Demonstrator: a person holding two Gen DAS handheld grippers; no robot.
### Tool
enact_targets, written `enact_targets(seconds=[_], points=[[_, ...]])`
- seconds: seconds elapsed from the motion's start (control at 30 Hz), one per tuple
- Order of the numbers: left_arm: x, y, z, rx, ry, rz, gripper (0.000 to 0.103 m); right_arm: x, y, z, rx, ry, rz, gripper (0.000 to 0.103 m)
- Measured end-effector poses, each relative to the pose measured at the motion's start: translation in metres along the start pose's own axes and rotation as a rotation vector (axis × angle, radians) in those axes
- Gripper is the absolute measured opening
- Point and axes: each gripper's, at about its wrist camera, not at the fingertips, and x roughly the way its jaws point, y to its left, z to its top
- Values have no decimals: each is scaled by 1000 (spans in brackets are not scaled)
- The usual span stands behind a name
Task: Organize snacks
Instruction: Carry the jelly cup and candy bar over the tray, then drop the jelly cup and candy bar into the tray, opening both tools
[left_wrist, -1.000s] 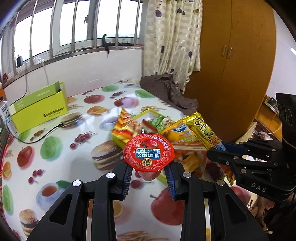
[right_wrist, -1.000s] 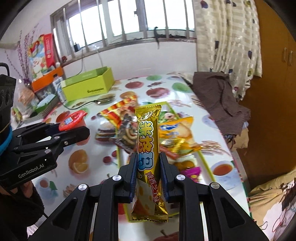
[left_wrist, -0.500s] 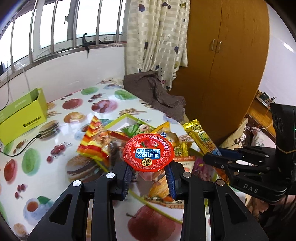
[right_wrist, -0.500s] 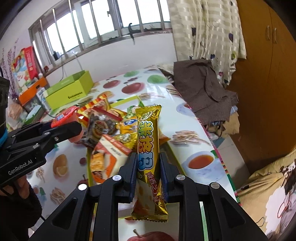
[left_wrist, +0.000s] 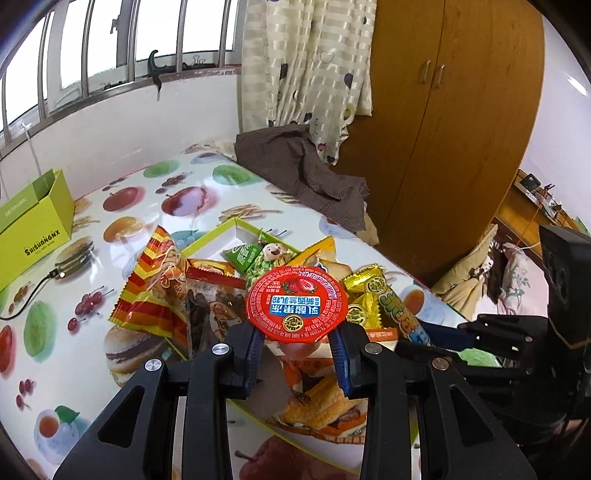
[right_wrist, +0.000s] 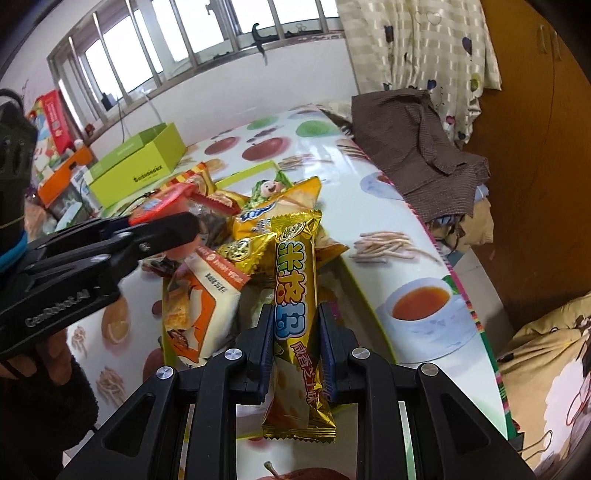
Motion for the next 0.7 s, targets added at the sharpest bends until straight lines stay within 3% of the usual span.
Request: enact_targets(seconds=[0.4,0.5,0.57,0.63,0.7], points=[[17,10,-3,-59,40,-22,34,10,7,1,-30,6,1,22],[20,13,-4,-72,54,2,34,10,10,1,-44,6,-11,24],[22,15,-6,-78,67,7,38,10,12,0,-54,4,-15,27],[23,17,-8,-93,73,8,49,9,12,0,-57,4,-15,31],[20,17,-9,-93,66,9,49,7,12,0,-58,-1,-25,35]])
